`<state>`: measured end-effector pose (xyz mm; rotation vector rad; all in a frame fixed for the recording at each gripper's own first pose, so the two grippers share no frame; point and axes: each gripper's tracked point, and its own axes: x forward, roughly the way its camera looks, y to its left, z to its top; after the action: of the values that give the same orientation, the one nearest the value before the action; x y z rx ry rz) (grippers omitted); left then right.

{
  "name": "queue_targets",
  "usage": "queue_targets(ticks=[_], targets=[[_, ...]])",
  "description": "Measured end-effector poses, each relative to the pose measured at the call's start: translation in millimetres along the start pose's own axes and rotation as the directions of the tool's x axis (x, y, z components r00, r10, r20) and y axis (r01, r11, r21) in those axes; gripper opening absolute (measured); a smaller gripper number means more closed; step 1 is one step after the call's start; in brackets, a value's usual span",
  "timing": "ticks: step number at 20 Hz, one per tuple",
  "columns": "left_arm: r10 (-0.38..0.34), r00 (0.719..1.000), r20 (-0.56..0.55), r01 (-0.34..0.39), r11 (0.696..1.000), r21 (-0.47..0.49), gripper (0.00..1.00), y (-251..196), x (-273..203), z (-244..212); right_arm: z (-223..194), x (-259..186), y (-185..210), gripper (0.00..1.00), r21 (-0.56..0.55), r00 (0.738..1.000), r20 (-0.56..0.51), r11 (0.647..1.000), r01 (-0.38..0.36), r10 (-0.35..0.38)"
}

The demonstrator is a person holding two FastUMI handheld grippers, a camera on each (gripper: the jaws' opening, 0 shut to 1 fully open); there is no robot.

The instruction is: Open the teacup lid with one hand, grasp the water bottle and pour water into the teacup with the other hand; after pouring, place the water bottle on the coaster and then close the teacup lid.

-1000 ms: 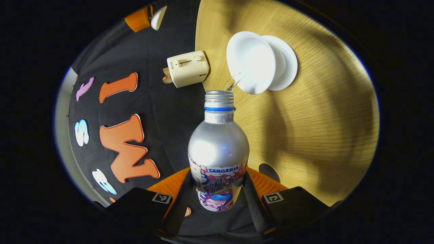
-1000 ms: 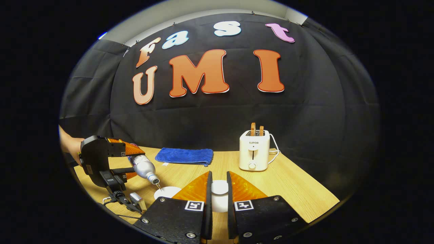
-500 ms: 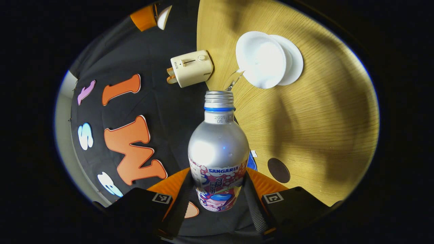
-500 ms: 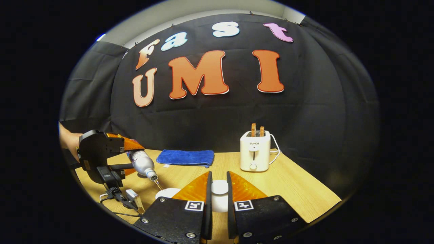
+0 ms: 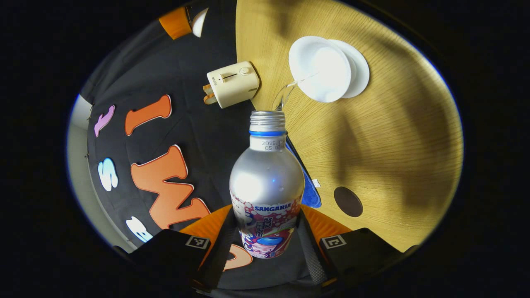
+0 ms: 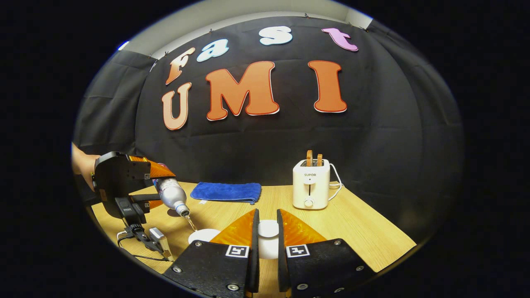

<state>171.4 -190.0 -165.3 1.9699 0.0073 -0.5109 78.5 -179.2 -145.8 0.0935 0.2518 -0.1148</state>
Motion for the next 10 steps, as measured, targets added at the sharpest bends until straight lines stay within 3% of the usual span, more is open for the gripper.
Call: queue_targets(ticks=[10], targets=[[0.014, 1.0, 0.003, -0.014, 0.998, 0.054, 0.82, 7.0, 1.1, 6.3, -5.5, 0.2, -3.9, 0.18, 0.004, 1.0, -0.008, 1.0, -0.008, 0.008]])
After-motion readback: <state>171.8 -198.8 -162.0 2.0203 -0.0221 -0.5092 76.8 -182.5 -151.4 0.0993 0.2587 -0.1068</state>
